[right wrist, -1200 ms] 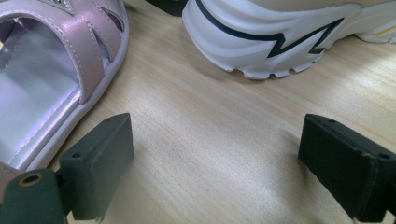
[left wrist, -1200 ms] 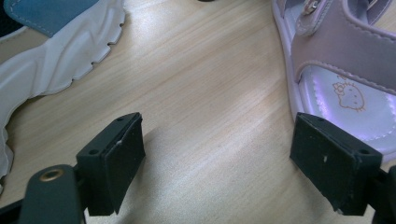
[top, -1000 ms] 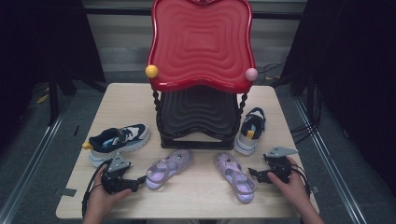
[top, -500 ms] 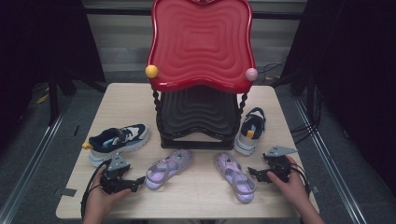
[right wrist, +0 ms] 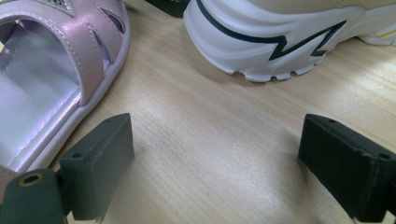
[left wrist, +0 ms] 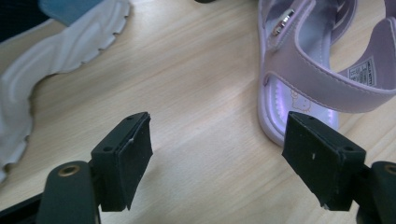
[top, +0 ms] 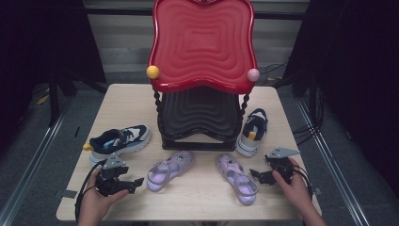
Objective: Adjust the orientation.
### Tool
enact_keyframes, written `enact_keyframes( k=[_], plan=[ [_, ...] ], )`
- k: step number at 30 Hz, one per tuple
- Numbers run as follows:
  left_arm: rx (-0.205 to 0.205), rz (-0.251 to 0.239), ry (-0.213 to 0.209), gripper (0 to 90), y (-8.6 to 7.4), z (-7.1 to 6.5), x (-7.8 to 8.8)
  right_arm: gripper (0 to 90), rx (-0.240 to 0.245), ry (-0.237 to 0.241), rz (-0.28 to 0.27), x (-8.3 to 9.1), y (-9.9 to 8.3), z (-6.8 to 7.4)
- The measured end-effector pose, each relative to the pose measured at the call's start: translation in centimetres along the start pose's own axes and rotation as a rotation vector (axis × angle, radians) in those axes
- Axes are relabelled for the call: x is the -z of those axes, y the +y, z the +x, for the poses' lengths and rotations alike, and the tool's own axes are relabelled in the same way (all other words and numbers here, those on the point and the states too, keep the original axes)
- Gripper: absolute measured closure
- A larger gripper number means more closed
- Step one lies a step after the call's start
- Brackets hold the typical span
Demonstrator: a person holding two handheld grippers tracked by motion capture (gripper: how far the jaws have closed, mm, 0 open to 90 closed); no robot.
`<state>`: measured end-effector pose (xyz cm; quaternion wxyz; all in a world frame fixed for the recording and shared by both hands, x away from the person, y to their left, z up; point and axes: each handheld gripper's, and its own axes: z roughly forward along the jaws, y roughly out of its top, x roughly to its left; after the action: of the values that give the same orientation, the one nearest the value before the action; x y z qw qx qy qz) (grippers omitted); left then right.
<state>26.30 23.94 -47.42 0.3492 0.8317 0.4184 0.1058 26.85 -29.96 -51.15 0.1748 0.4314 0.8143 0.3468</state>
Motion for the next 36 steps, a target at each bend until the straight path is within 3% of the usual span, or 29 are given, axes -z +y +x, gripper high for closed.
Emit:
enact_keyframes(
  k=[2,7,12,24,26,31,36],
  plan=[
    [0.015,-0.009,0.007,23.4,0.1,0.2,0.3,9.5,-0.001,-0.001,0.001,0.0,0.0,0.0],
    [-0.008,-0.005,0.007,23.4,0.6,0.2,0.6,9.5,-0.001,-0.002,0.001,0.0,0.0,0.0],
    [-0.005,-0.011,-0.003,23.4,1.1,0.2,0.9,9.6,-0.003,-0.002,0.001,0.0,0.0,0.0],
    [0.009,-0.095,-0.044,24.1,3.1,0.0,1.7,9.6,-0.007,0.000,0.001,0.0,0.0,0.1],
    [-0.017,-0.091,-0.039,24.1,3.4,0.0,1.8,9.6,-0.009,0.000,0.001,0.0,0.0,0.1],
    [-0.010,-0.105,-0.038,24.2,3.7,-0.2,1.9,9.6,-0.014,-0.002,0.003,0.1,-0.1,0.2],
    [-0.040,-0.103,-0.054,24.5,4.4,-0.7,1.5,9.6,-0.012,-0.005,0.004,0.1,-0.1,0.2]
  ],
)
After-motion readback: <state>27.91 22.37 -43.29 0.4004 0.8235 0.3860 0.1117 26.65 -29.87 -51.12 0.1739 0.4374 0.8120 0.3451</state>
